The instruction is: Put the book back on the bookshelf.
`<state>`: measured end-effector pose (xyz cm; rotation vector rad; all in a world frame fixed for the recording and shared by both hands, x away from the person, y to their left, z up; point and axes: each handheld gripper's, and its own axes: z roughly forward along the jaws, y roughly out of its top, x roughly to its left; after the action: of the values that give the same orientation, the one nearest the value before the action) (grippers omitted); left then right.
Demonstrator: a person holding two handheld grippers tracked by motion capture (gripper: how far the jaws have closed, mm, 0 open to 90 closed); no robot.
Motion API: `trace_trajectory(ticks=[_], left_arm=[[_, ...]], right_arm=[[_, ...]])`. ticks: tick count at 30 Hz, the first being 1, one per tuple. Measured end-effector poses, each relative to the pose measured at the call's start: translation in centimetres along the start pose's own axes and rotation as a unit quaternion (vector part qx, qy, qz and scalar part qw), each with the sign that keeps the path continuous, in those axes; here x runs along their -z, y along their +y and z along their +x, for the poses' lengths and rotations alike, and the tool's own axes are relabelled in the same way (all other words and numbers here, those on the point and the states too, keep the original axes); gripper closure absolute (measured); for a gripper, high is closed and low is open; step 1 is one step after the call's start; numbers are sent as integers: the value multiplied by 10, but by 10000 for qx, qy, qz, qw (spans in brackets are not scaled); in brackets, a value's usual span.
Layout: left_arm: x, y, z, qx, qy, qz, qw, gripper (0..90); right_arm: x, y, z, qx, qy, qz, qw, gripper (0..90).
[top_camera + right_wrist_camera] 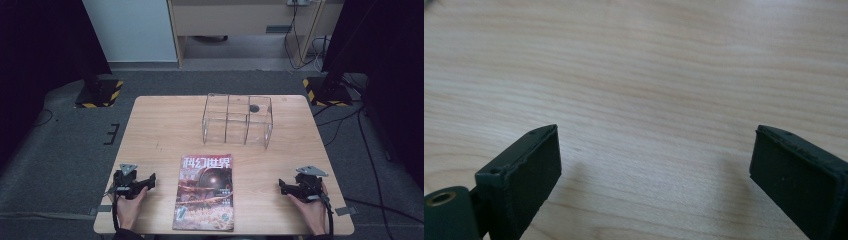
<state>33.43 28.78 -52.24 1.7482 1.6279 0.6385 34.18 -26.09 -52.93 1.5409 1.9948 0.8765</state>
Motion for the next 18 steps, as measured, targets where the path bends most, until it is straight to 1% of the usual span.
trace_trajectory(ticks=[1,3,4,5,6,7,8,9,10,12,13,14,15,16,17,18], left_arm=[[2,0,-2,22,-58,-48,10000,126],[4,0,-4,13,-85,-82,9999,135],[5,0,-6,-6,-123,-96,9999,136],[8,1,-11,-30,-227,-167,9996,139],[8,1,-11,-30,-227,-167,9996,141],[9,1,-13,-45,-270,-192,9994,141],[11,1,-18,-94,-354,-262,9990,141],[11,1,-18,-94,-354,-262,9990,141],[11,2,-21,-105,-399,-282,9988,145],[13,1,-27,-144,-507,-388,9979,151],[13,1,-27,-144,-507,-388,9979,153],[13,1,-29,-147,-552,-428,9975,154],[14,1,-31,-142,-604,-463,9970,154],[14,1,-34,-156,-683,-492,9963,156],[14,1,-34,-156,-683,-492,9963,160],[14,0,-37,-165,-742,-474,9960,162]], right_arm=[[3,2,1,-22,67,-71,9999,66],[5,3,2,-55,96,-109,9999,67],[9,5,4,-102,209,-196,9995,70],[11,6,6,-156,223,-229,9994,74],[12,6,7,-147,280,-285,9991,77],[12,6,7,-147,280,-285,9991,77],[15,9,10,-199,359,-308,9987,77],[15,9,10,-199,359,-308,9987,77],[18,11,14,-224,447,-390,9980,78],[20,13,18,-225,504,-459,9974,78],[20,13,18,-225,504,-459,9974,78],[22,15,23,-251,574,-509,9967,78],[22,15,23,-251,574,-509,9967,78],[24,18,28,-278,676,-552,9958,80],[24,18,28,-278,676,-552,9958,80],[26,21,33,-279,776,-591,9948,80]])
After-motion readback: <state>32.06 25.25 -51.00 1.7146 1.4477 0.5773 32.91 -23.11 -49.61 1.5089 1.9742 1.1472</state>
